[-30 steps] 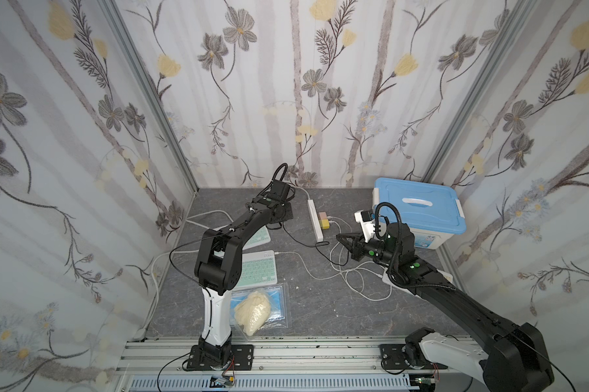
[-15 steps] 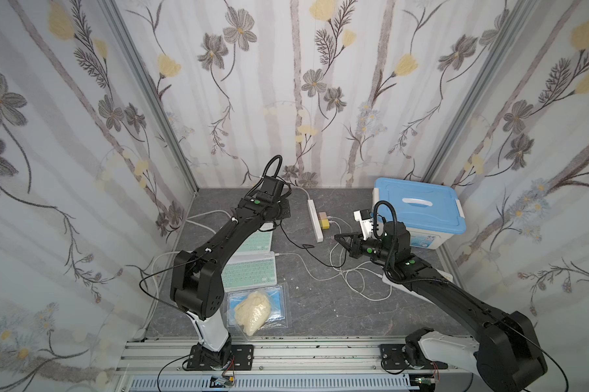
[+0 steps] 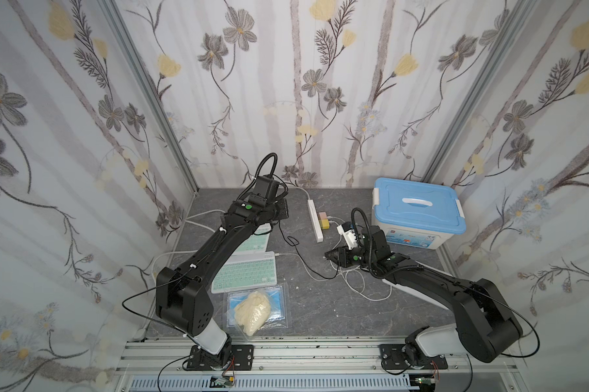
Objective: Unplug the wireless keyboard
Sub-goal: Adjust the power cord, then pick up the keyboard from the center of the board.
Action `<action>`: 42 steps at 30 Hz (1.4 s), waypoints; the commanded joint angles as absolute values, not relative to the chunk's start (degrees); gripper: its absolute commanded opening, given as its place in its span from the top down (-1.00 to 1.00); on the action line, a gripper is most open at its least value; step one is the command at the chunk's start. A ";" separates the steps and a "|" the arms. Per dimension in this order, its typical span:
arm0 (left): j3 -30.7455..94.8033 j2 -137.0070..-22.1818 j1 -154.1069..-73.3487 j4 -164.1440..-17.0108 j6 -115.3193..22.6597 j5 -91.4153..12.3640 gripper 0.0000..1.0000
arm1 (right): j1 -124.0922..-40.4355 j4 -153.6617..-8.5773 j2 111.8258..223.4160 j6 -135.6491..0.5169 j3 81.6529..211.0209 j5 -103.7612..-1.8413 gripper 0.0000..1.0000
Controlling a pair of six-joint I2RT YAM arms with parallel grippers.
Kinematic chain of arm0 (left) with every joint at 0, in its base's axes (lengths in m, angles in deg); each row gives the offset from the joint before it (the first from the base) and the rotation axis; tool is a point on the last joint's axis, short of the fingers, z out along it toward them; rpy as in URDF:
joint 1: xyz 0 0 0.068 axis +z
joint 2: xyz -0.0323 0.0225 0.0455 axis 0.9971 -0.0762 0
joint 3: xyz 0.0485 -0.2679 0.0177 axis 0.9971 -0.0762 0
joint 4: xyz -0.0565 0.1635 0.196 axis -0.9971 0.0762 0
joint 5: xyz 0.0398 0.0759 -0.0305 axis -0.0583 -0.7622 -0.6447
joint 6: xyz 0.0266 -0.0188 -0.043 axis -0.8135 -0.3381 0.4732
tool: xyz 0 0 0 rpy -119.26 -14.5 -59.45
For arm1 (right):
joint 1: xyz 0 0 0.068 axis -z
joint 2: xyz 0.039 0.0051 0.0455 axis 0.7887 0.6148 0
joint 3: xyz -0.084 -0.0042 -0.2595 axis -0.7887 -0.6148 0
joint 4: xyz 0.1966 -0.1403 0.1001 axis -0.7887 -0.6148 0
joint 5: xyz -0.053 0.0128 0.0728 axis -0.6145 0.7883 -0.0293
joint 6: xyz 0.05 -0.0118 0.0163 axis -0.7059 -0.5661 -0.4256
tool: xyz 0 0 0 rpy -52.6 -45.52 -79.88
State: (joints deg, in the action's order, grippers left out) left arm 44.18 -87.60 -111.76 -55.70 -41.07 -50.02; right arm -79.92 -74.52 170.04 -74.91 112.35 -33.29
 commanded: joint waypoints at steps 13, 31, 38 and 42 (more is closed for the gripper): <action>39.73 -85.59 -118.22 -59.77 -39.94 -48.95 1.00 | -77.52 -68.05 175.13 -82.72 118.51 -32.55 -0.21; 33.68 -91.79 -135.86 -67.00 -32.18 -50.26 1.00 | -72.35 -59.97 181.03 -91.40 114.45 -28.44 -0.22; 34.61 -96.31 -142.75 -69.46 -31.35 -50.67 0.99 | -72.36 -59.98 184.28 -91.05 115.19 -28.80 -0.21; 34.15 -96.31 -145.27 -68.57 -32.02 -52.23 1.00 | -72.35 -60.01 186.44 -90.89 115.66 -28.18 -0.21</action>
